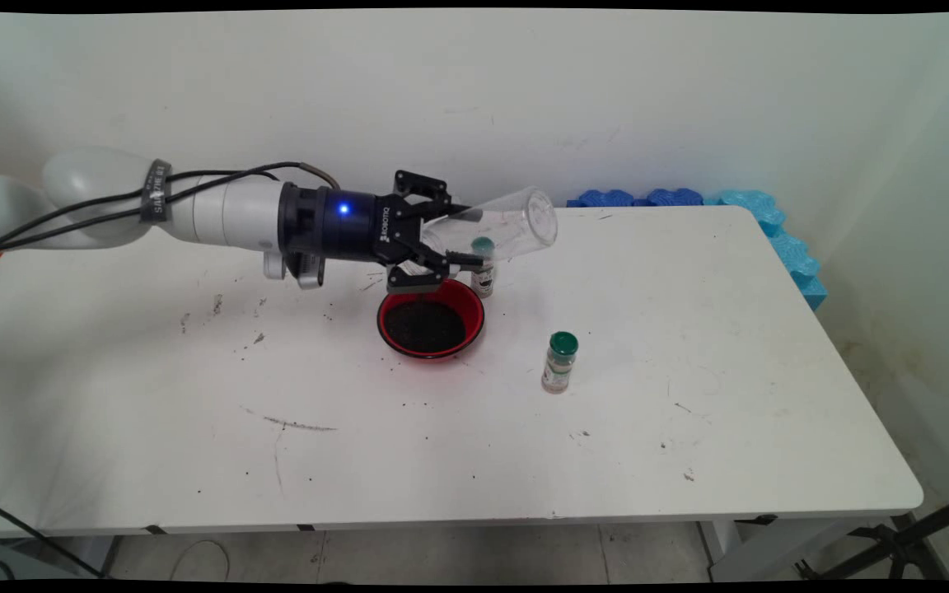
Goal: Pour the black seasoning powder in the red bowl
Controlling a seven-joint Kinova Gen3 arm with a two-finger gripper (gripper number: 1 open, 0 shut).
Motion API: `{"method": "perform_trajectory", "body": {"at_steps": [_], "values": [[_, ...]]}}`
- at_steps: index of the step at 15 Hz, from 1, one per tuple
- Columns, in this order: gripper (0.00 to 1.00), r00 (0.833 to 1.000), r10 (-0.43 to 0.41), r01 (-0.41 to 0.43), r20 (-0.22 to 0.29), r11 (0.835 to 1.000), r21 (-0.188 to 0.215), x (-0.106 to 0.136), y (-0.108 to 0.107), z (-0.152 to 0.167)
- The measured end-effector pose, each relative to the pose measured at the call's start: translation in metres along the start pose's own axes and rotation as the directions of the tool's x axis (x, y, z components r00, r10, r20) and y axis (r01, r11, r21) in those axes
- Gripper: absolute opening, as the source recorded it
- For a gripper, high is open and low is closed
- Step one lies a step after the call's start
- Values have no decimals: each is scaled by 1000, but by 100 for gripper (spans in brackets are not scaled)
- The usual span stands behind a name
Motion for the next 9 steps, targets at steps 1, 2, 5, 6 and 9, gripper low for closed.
{"method": "perform_trajectory", "body": {"at_steps": [1,2,5,6,9], "values": [[0,1000,-5,5,4,1000,-4,0,0,0],[0,1000,-10,10,7,1000,-8,0,1,1],[0,1000,-23,23,18,1000,-20,0,1,2],[0,999,-27,28,22,999,-24,0,2,2],[0,999,-42,43,34,998,-36,0,2,3]]}}
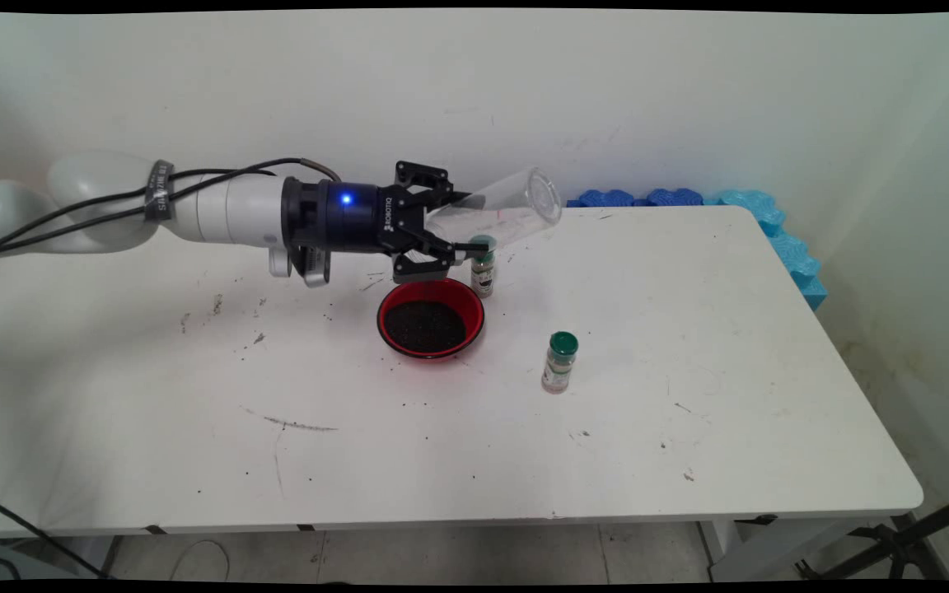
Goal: Pour the black seasoning powder in the red bowl
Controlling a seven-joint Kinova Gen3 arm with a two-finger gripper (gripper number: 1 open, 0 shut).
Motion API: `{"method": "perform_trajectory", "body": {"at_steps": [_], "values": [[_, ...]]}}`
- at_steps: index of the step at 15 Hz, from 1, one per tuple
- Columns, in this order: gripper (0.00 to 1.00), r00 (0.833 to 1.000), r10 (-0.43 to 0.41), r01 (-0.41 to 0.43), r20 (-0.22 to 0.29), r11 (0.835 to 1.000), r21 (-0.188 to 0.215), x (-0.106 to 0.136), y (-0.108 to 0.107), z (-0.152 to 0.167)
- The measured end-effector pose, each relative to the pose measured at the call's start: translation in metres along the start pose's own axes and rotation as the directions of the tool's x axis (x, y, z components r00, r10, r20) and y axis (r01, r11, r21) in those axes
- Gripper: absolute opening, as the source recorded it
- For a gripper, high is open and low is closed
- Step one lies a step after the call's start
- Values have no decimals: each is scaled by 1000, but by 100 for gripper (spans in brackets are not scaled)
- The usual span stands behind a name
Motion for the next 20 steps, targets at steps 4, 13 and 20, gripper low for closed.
{"method": "perform_trajectory", "body": {"at_steps": [4,13,20], "values": [[0,1000,-19,20,13,1000,-17,0,1,1],[0,995,-98,99,32,994,-36,1,2,1],[0,990,-139,140,30,989,-48,2,4,-2]]}}
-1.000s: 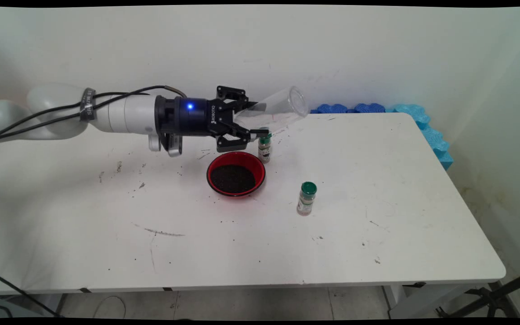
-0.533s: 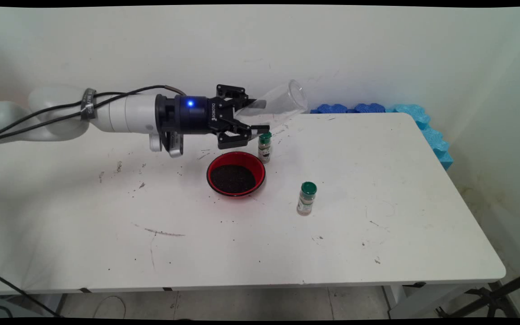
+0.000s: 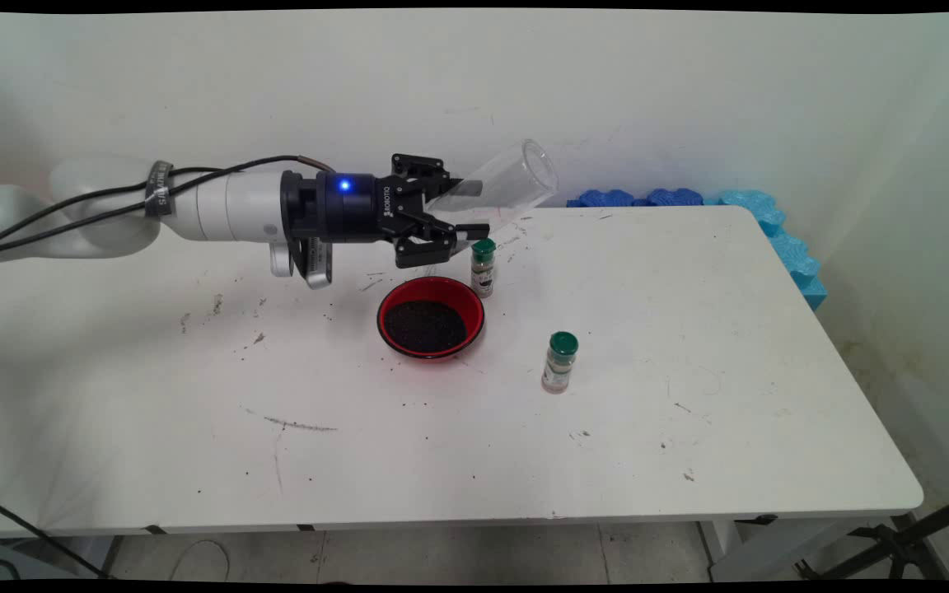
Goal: Pour the black seasoning powder in the red bowl
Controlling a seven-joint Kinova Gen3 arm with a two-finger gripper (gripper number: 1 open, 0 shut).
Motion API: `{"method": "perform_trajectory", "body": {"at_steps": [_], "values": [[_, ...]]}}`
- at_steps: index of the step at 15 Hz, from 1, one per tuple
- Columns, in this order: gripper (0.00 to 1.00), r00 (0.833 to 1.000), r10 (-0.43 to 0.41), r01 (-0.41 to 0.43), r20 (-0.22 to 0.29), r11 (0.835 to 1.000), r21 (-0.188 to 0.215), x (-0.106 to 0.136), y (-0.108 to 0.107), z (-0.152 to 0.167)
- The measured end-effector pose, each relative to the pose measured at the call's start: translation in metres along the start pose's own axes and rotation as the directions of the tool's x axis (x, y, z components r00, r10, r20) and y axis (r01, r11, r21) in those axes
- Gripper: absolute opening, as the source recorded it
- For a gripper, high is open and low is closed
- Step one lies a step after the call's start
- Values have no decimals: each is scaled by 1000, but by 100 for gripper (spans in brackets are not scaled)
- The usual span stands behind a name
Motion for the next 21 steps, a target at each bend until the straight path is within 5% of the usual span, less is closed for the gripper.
{"method": "perform_trajectory", "body": {"at_steps": [13,21], "values": [[0,993,115,-114,-39,993,28,-5,2,-2],[0,950,307,-301,-60,949,98,-12,-1,-6]]}}
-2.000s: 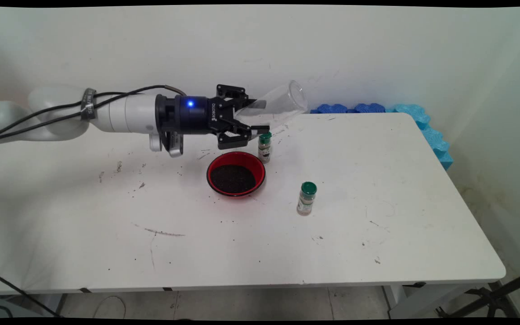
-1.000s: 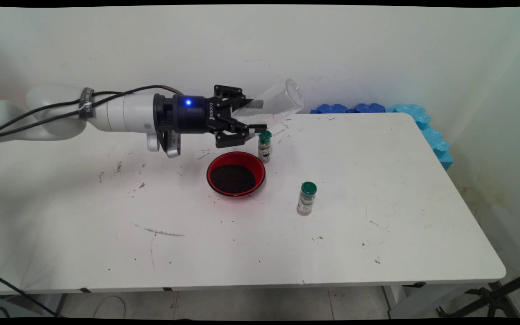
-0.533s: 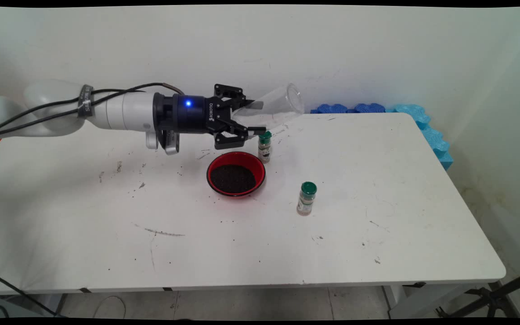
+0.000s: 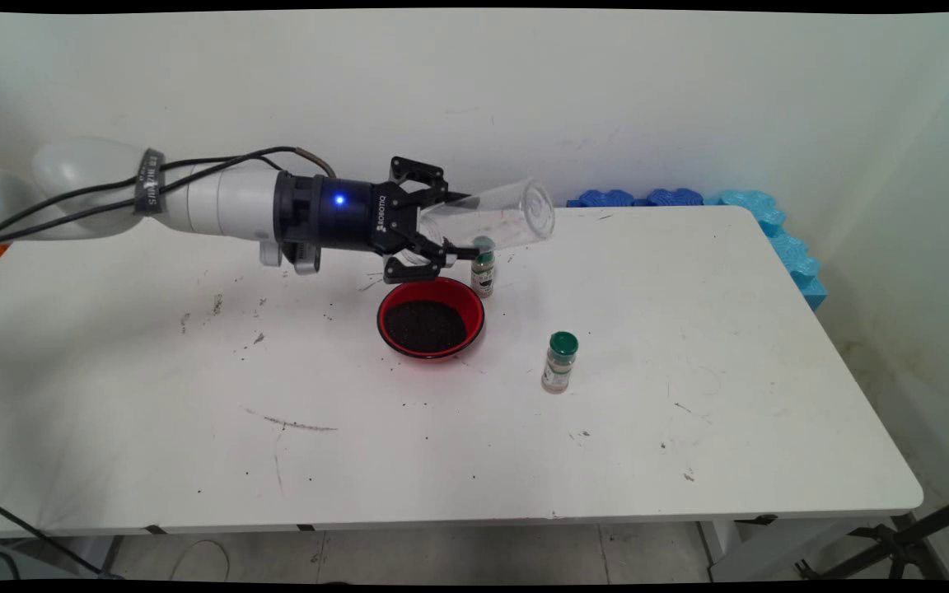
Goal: Pour the black seasoning powder in the red bowl
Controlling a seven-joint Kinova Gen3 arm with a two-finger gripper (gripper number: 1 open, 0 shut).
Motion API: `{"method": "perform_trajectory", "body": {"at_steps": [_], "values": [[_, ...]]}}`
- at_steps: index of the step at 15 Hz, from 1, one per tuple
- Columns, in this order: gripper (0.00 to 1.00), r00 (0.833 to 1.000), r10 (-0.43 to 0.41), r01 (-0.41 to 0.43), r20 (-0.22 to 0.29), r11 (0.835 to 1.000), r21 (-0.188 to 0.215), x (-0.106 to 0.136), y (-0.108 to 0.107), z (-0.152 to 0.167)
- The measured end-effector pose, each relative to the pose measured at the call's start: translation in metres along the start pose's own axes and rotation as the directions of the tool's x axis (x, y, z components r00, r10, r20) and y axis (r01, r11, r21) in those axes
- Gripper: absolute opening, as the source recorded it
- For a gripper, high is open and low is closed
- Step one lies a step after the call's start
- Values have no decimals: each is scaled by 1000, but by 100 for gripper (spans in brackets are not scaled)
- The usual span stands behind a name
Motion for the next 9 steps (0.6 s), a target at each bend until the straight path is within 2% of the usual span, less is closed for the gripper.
{"method": "perform_trajectory", "body": {"at_steps": [2,4,6,9], "values": [[0,998,65,-65,-7,998,17,-3,1,-1],[0,985,174,-173,-15,984,45,-5,2,-2],[0,959,283,-281,-12,957,75,-8,3,-3],[0,895,446,-443,3,889,114,-16,6,-5]]}}
